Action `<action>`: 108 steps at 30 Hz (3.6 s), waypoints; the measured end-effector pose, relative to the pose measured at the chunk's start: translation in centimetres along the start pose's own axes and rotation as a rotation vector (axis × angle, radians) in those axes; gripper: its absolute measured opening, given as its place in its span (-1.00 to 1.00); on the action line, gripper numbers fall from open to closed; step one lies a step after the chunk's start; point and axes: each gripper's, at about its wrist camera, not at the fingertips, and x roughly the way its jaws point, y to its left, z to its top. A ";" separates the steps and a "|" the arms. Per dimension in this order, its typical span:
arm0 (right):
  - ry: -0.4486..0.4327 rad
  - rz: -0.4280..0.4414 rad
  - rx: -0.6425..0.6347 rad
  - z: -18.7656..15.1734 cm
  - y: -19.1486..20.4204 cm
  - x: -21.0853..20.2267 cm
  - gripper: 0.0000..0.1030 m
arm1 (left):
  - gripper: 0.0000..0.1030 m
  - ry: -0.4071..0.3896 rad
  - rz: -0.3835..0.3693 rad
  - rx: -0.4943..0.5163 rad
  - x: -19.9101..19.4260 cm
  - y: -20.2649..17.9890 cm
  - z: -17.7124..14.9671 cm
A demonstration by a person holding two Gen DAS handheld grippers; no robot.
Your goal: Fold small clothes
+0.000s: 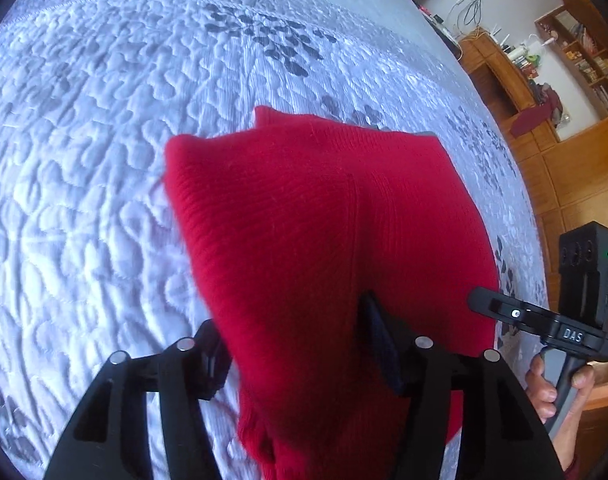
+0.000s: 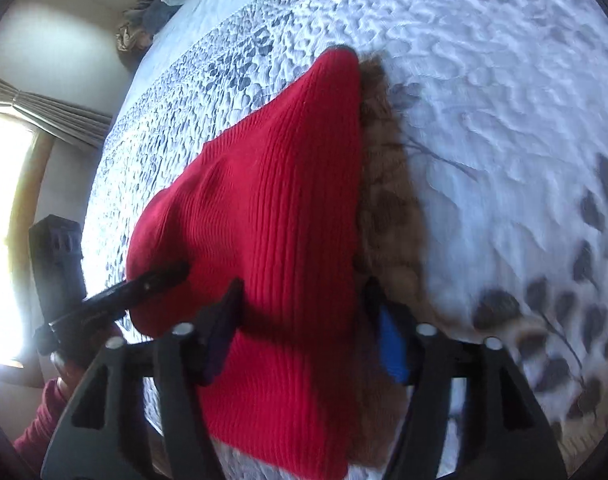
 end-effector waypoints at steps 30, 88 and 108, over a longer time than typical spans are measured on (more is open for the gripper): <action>0.104 0.047 0.103 -12.0 -2.1 -2.6 -0.58 | -0.38 0.092 0.054 0.013 -1.9 -0.4 -9.1; -0.168 -0.402 -0.111 -20.9 10.5 -12.8 0.83 | 0.75 -0.238 0.451 0.165 -15.7 -9.1 -18.2; -0.164 -0.409 -0.114 -20.5 10.3 -12.8 0.83 | 0.75 -0.240 0.455 0.174 -15.6 -8.9 -18.0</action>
